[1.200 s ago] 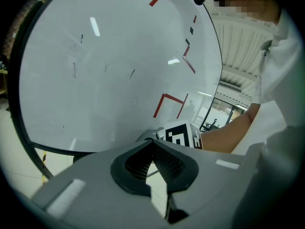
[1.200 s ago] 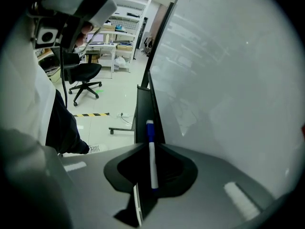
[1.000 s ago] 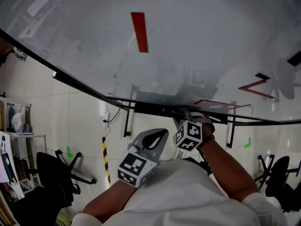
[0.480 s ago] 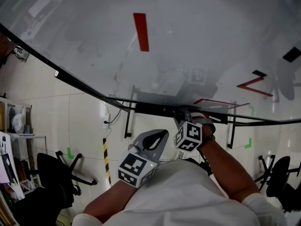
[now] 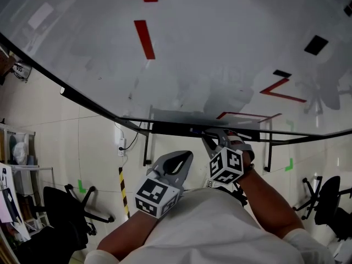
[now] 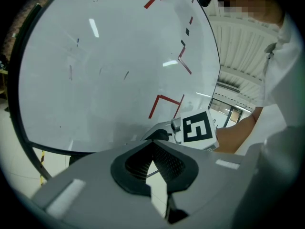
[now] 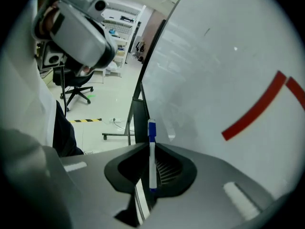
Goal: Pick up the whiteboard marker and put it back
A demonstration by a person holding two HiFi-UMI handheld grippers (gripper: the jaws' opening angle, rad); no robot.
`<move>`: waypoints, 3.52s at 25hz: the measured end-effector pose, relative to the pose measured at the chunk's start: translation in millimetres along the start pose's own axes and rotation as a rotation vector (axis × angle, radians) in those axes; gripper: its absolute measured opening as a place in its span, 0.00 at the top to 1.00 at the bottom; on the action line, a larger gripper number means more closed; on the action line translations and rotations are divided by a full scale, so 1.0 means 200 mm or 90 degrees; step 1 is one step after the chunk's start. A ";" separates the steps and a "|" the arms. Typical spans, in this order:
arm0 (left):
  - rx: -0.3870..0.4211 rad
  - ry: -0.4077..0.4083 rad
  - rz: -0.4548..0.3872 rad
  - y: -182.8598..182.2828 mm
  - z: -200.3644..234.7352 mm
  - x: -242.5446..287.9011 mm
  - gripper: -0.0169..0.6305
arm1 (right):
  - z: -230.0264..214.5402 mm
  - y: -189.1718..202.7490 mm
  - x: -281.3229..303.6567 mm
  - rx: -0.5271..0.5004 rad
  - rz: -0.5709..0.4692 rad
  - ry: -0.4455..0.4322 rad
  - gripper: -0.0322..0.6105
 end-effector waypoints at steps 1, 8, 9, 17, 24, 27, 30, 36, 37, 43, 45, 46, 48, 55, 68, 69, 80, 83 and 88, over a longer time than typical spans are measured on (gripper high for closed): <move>0.002 0.003 0.001 0.00 -0.01 0.00 0.95 | 0.00 0.01 -0.03 0.014 -0.007 0.003 0.89; 0.023 0.026 0.005 0.00 -0.12 0.05 0.95 | 0.02 0.06 -0.27 0.134 -0.085 0.018 0.89; 0.025 0.029 0.006 0.01 -0.14 0.05 0.95 | 0.01 0.06 -0.31 0.169 -0.111 0.014 0.89; 0.036 0.031 -0.009 -0.03 -0.21 0.11 0.95 | 0.02 0.16 -0.54 0.428 -0.316 -0.044 0.89; 0.050 0.061 -0.018 -0.04 -0.32 0.12 0.95 | 0.04 0.24 -0.74 0.542 -0.440 -0.037 0.89; 0.056 0.067 -0.025 -0.05 -0.34 0.13 0.95 | 0.04 0.27 -0.85 0.578 -0.497 -0.023 0.89; 0.057 0.071 -0.031 -0.07 -0.36 0.12 0.95 | 0.05 0.30 -0.92 0.594 -0.519 -0.012 0.89; 0.046 0.073 -0.057 -0.09 -0.36 0.09 0.95 | 0.09 0.32 -1.01 0.620 -0.563 -0.004 0.89; 0.046 0.072 -0.058 -0.09 -0.36 0.08 0.95 | 0.10 0.33 -1.01 0.624 -0.567 -0.004 0.89; 0.053 0.069 -0.058 -0.09 -0.38 0.05 0.95 | 0.14 0.32 -0.99 0.629 -0.573 -0.017 0.89; 0.054 0.066 -0.057 -0.08 -0.38 0.05 0.95 | 0.13 0.31 -0.99 0.626 -0.571 -0.018 0.89; 0.054 0.063 -0.057 -0.08 -0.37 0.05 0.95 | 0.13 0.31 -0.99 0.625 -0.571 -0.017 0.89; 0.055 0.050 -0.058 -0.07 -0.35 0.04 0.95 | 0.13 0.31 -0.99 0.622 -0.569 -0.016 0.89; 0.061 0.033 -0.053 -0.07 -0.32 0.02 0.95 | 0.13 0.29 -0.96 0.610 -0.557 -0.021 0.89; 0.047 0.030 -0.046 -0.06 -0.29 0.03 0.95 | 0.13 0.27 -0.93 0.603 -0.540 -0.025 0.89; 0.047 0.030 -0.045 -0.06 -0.29 0.03 0.95 | 0.13 0.27 -0.92 0.603 -0.540 -0.026 0.89; 0.039 0.023 -0.035 -0.04 -0.24 0.02 0.95 | 0.12 0.19 -0.81 0.517 -0.471 -0.012 0.89; 0.036 0.024 -0.029 -0.03 -0.22 0.01 0.95 | 0.10 0.15 -0.76 0.475 -0.437 -0.002 0.89; 0.031 0.024 -0.024 -0.02 -0.19 0.00 0.95 | 0.08 0.11 -0.67 0.440 -0.391 -0.004 0.89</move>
Point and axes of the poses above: the fingertips, and each gripper's own axes: x forward along the fingers, z to its left, y out of its underside, the point moved 4 cm from there along -x, backward along the fingers, and after that the axes turned 10 degrees about -y, right-handed, at the moved point
